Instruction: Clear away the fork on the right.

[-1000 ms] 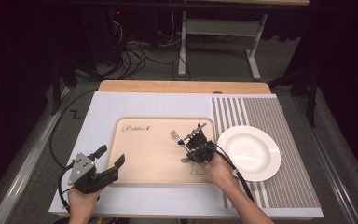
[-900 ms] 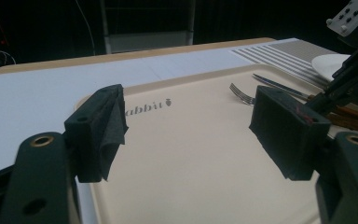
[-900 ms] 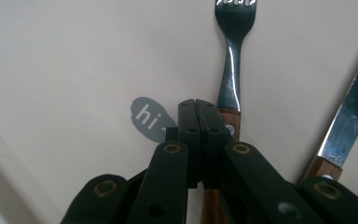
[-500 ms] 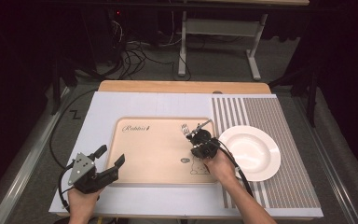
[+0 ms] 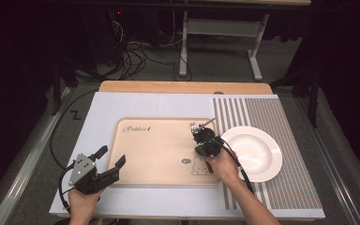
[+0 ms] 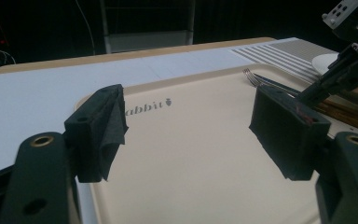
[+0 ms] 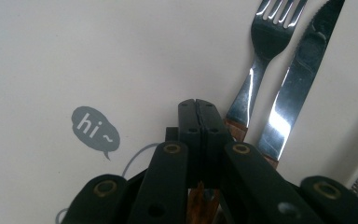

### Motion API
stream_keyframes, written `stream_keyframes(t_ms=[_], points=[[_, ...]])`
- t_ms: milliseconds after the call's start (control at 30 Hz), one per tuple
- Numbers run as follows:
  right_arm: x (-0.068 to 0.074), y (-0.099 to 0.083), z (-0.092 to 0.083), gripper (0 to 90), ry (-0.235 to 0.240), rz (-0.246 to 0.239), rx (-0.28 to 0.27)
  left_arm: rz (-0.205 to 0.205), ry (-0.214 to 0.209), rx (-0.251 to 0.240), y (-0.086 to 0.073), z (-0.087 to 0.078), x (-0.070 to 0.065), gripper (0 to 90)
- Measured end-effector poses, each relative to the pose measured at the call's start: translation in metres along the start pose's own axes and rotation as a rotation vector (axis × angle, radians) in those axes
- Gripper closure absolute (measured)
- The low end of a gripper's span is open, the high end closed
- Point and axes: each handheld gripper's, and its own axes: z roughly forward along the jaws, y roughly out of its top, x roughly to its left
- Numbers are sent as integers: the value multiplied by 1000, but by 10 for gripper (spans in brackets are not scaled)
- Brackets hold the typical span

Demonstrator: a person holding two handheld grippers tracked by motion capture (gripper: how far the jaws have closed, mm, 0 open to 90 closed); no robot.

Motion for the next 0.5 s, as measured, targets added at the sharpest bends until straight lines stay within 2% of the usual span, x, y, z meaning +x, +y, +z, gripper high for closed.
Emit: stream_keyframes(t_ms=[167, 500], points=[[-1, -2, -6, 896, 1, -1, -23, 0, 1, -1, 0, 0, 0, 276], [-4, -11, -21, 781, 19, -4, -82, 1, 3, 4, 0, 1, 0, 276]])
